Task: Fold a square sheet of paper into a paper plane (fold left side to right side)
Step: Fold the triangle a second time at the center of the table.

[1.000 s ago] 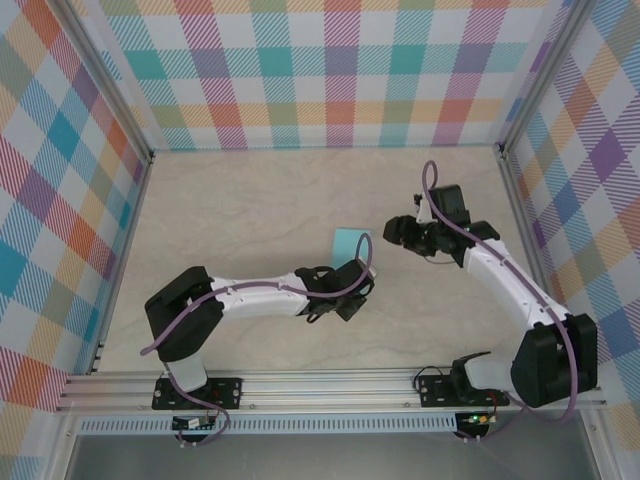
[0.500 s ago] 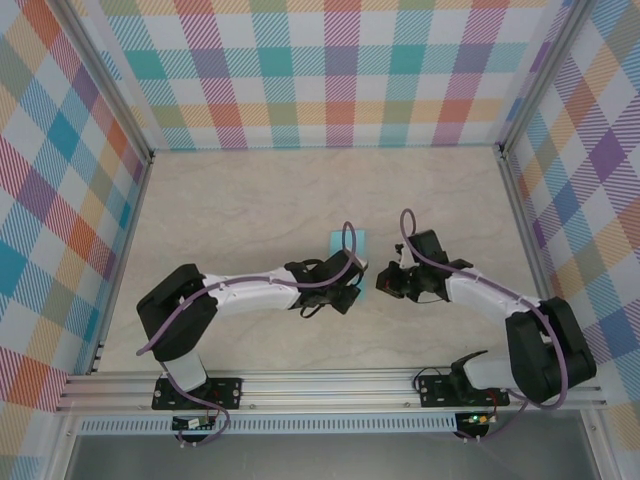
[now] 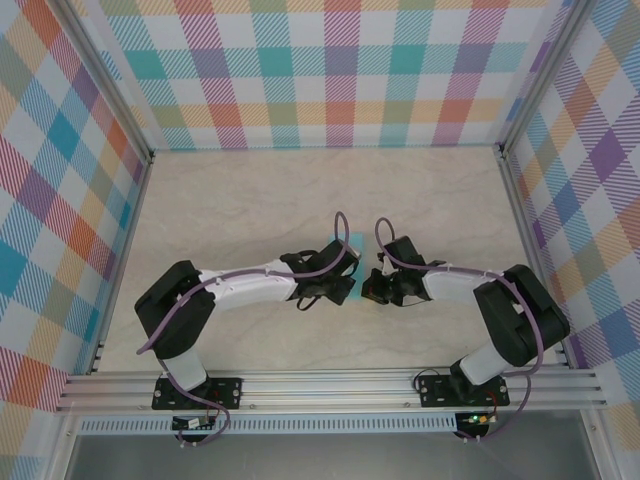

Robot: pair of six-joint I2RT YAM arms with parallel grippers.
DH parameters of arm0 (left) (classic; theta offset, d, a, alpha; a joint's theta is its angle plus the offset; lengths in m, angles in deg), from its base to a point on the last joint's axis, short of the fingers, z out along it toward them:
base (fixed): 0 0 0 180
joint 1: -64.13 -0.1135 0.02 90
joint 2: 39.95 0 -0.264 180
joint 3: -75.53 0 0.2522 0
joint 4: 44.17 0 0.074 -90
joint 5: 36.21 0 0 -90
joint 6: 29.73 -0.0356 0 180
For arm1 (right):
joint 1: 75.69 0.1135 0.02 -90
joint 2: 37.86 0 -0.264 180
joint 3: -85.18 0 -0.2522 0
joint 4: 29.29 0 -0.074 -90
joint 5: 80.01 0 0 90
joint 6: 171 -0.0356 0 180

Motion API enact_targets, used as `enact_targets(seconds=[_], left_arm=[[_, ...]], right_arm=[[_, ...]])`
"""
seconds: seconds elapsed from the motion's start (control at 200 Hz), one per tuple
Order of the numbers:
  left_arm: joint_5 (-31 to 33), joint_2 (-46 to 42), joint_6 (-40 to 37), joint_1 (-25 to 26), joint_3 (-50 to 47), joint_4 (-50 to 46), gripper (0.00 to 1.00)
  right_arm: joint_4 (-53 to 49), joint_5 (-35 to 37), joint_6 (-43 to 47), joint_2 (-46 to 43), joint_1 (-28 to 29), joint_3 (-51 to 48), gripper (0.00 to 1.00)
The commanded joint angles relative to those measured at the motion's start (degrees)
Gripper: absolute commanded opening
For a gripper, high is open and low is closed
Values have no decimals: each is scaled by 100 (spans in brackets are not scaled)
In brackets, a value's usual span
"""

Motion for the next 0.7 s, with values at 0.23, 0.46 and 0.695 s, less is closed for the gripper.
enact_targets(seconds=[0.23, 0.46, 0.695], left_arm=[[14, 140, -259, -161, 333, -334, 0], [-36, 159, -347, -274, 327, -467, 0], [-114, 187, -355, -384, 327, -441, 0]], right_arm=[[-463, 288, 131, 334, 53, 221, 2], [-594, 299, 222, 476, 93, 318, 2], [-950, 492, 351, 554, 214, 565, 2]])
